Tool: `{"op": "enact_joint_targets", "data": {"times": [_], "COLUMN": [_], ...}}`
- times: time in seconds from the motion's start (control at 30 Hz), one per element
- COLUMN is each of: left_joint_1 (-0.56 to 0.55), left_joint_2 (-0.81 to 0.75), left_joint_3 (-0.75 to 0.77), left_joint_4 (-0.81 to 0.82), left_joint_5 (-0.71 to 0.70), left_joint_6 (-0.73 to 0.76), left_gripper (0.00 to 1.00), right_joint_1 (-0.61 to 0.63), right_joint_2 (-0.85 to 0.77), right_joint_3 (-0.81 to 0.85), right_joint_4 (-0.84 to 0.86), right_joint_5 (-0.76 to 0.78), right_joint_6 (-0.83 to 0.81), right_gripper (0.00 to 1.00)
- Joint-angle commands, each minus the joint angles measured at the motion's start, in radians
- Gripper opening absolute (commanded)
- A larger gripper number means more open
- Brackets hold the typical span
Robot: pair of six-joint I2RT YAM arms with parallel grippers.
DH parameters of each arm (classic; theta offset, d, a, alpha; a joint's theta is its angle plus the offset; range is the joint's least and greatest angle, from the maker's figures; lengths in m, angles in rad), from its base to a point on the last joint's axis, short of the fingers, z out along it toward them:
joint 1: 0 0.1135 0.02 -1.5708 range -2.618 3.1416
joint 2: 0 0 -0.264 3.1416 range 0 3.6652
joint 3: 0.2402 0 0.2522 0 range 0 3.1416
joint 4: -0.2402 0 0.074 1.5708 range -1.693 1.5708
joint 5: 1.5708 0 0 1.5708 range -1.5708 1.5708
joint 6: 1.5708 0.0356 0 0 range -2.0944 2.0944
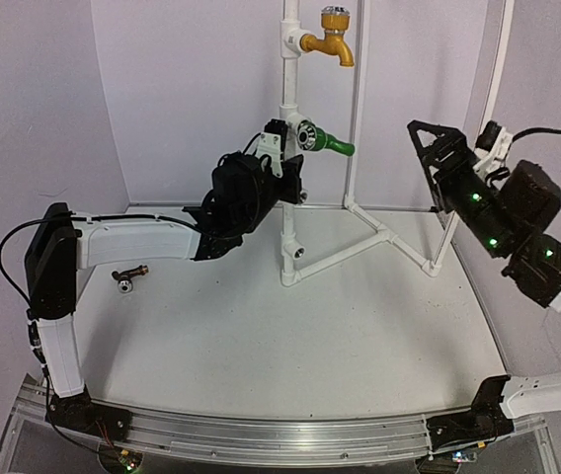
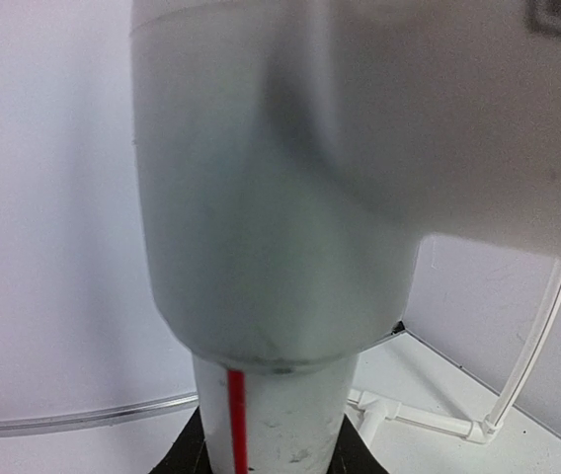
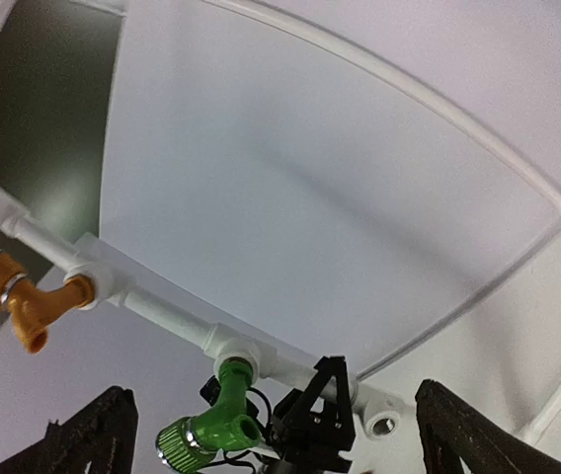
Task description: Install the water faucets
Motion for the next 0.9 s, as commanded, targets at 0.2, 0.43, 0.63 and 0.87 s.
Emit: {"op": "enact_joint_targets", "data": {"times": [0.2,0.43,0.63,0.87], "left_joint_1": [-0.025,-0.025,-0.024,-0.025], "left_joint_2": [0.003,0.014,0.018,0.020], "left_joint_3": [-0.055,-0.036,-0.029,-0.024], "left_joint_4": [-0.168,-0.186,-0.196,-0.201], "left_joint_5": [0.066,0.070,0.071,0.071], "left_joint_6": [-0.031,-0.029,-0.029,-0.031], "left_gripper": [0.00,0.00,0.00,0.00], "right_joint_1": [0.004,0.004,0.004,0.005], "right_joint_2": [0.071,0.187,0.287,0.365], "right_joint_3": [0.256,0.434,0.493,0.538], "right_joint_4": [-0.505,-0.566,-0.537,-0.462], "right_joint_5": [-0.283,-0.436,-0.425,-0.380], "right_joint_6": [-1.758,-1.979,-2.024,-1.976], "right_gripper": [0.98,0.92,0.88,0.66]}}
